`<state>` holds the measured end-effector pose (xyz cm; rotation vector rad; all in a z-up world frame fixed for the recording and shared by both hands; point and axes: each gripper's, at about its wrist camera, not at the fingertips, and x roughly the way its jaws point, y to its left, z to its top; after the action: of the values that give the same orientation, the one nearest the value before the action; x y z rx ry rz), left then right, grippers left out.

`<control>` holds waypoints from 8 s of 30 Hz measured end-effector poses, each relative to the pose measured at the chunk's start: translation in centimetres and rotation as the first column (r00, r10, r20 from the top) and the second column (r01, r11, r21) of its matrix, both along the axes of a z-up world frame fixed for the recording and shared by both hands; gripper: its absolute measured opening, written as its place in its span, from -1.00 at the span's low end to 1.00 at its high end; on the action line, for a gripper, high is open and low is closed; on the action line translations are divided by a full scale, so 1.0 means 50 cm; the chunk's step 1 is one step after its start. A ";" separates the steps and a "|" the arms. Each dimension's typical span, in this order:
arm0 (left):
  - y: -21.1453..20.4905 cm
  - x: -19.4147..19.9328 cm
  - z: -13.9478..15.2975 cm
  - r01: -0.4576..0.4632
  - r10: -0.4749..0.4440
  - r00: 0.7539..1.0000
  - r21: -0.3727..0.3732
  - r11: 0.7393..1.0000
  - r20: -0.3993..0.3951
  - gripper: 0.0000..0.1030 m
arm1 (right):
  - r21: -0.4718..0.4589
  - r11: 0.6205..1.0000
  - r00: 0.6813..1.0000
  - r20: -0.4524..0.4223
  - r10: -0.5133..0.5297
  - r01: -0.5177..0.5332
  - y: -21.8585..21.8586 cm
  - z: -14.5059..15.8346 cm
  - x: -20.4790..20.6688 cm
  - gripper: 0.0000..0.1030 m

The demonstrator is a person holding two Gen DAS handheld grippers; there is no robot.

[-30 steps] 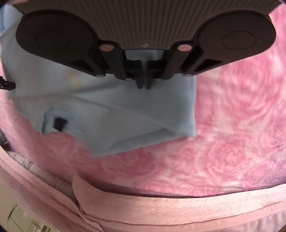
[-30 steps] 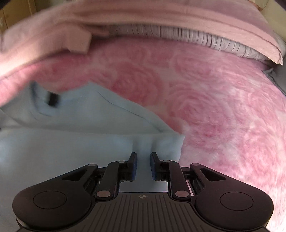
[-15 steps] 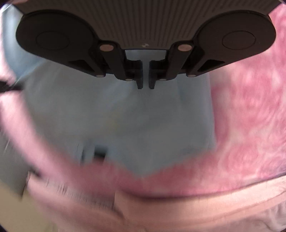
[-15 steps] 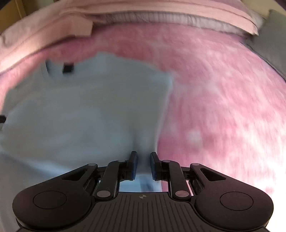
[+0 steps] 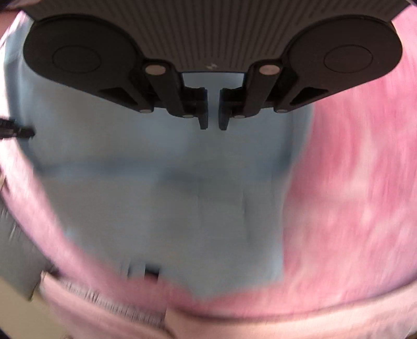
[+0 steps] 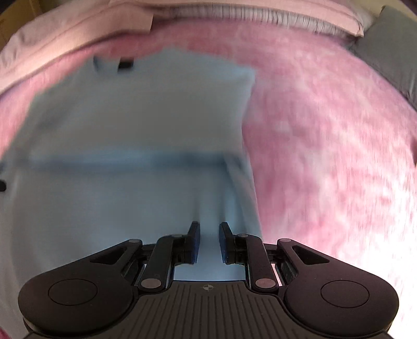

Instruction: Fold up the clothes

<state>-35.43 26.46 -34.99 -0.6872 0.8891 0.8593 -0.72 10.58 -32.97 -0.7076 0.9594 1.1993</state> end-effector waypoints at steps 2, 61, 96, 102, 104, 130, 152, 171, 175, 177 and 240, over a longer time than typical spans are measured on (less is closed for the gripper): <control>-0.062 -0.026 0.000 -0.026 0.026 1.000 0.013 1.000 -0.007 -0.92 | 0.006 1.000 1.000 -0.021 0.006 -0.005 -0.063 0.003 0.004 -0.66; -0.779 -0.165 0.156 0.031 -0.038 0.999 0.424 0.905 0.008 -0.25 | 0.384 0.923 0.999 0.013 -0.042 0.034 -0.631 0.131 -0.412 0.46; -0.657 -0.164 0.029 -0.036 0.036 0.999 0.283 0.958 0.005 -0.24 | 0.255 0.965 0.998 0.005 -0.061 0.058 -0.526 0.024 -0.366 0.46; -0.602 -0.207 0.052 -0.120 0.095 0.991 0.323 0.939 0.094 -0.25 | 0.363 0.917 0.986 -0.049 -0.158 0.165 -0.547 0.053 -0.285 0.46; -0.589 -0.211 0.060 -0.134 0.108 0.990 0.339 0.931 0.095 -0.25 | 0.402 0.893 0.979 -0.067 -0.194 0.204 -0.554 0.066 -0.258 0.46; -0.454 -0.281 0.072 -0.239 0.200 0.962 0.215 0.947 0.188 -0.21 | 0.396 0.882 0.967 -0.107 -0.232 0.256 -0.493 0.062 -0.150 0.46; -0.233 -0.326 -0.058 -0.202 0.312 0.770 -0.251 0.947 0.556 -0.15 | 0.235 0.858 0.679 -0.715 -0.166 0.457 -0.385 -0.049 0.126 -0.03; -0.258 -0.365 -0.026 -0.170 0.246 0.781 -0.184 0.968 0.573 -0.94 | 0.259 0.875 0.723 -0.677 -0.137 0.409 -0.420 0.001 0.102 -0.90; -0.304 -0.394 -0.015 -0.165 0.242 0.775 -0.184 0.969 0.583 -0.93 | 0.269 0.884 0.745 -0.655 -0.122 0.382 -0.453 0.036 0.074 -0.90; -0.305 -0.385 -0.047 -0.166 0.251 0.812 -0.204 0.965 0.527 -0.91 | 0.203 0.905 0.754 -0.634 -0.170 0.375 -0.445 0.008 0.068 -0.89; -0.234 -0.386 0.097 -0.122 0.227 0.712 -0.202 0.972 0.664 -0.85 | 0.415 0.847 0.786 -0.619 -0.005 0.332 -0.400 0.207 0.030 -0.90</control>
<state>-54.72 14.74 -30.14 -1.1391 0.2064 0.6254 0.78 -9.42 -22.61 0.2185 1.1241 1.4590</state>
